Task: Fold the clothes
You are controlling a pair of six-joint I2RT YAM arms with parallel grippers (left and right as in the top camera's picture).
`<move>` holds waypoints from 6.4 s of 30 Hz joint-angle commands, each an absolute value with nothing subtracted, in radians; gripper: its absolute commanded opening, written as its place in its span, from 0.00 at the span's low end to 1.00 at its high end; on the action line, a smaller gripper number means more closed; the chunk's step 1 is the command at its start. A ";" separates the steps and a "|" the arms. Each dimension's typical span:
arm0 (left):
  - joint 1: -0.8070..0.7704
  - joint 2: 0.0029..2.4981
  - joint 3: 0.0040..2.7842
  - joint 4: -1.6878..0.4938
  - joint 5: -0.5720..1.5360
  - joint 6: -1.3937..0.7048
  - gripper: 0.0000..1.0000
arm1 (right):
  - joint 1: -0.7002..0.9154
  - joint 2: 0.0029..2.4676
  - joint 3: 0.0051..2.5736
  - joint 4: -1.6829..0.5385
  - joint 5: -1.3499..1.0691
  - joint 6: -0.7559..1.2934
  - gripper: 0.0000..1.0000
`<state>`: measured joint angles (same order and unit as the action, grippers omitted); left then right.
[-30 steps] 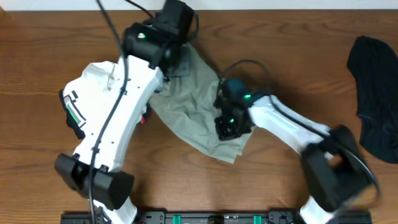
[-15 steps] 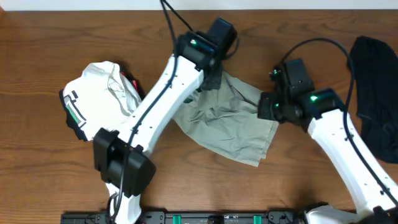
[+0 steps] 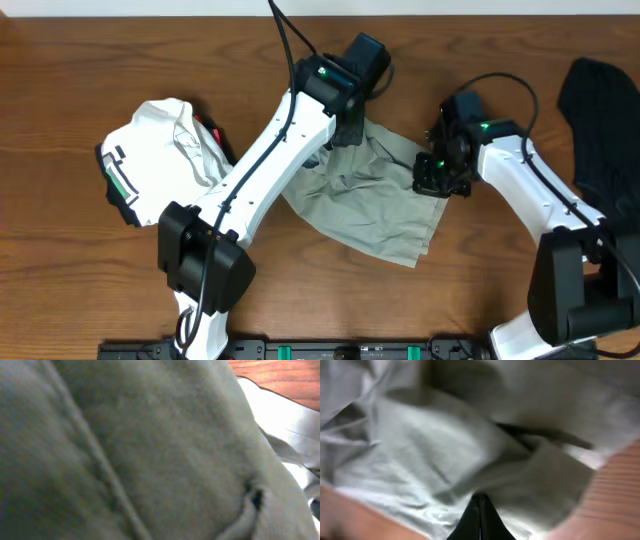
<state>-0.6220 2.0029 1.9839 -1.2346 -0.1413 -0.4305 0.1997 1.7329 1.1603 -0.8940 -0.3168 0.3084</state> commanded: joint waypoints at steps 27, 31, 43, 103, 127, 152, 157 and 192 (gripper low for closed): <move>-0.605 2.008 2.001 -1.245 -0.176 -0.413 0.22 | 0.064 1.829 1.098 -0.613 -0.046 0.380 0.01; -0.604 1.989 2.009 -1.240 -0.176 -0.389 0.22 | 0.091 1.874 1.097 -0.616 -0.115 0.377 0.01; -0.556 1.933 2.149 -1.369 -0.176 -0.321 0.22 | 0.242 2.074 1.097 -0.591 -0.358 0.441 0.01; -0.881 1.948 1.616 -0.930 -0.055 -0.682 0.77 | -0.136 1.634 1.098 -0.737 -0.243 0.470 0.07; -0.973 1.737 1.700 -1.086 -0.306 -0.432 0.31 | -0.133 1.634 1.098 -0.622 -0.769 0.063 0.01; -0.501 1.874 1.529 -1.099 0.042 -0.357 0.26 | 0.299 1.606 1.098 -0.262 -0.868 0.151 0.13; -0.500 1.905 1.481 -1.062 0.042 -0.378 0.25 | 0.303 1.590 1.098 -0.291 -0.770 0.190 0.30; -0.500 1.904 1.399 -1.011 0.012 -0.379 0.26 | 0.276 1.549 1.141 -0.713 -0.596 0.048 0.18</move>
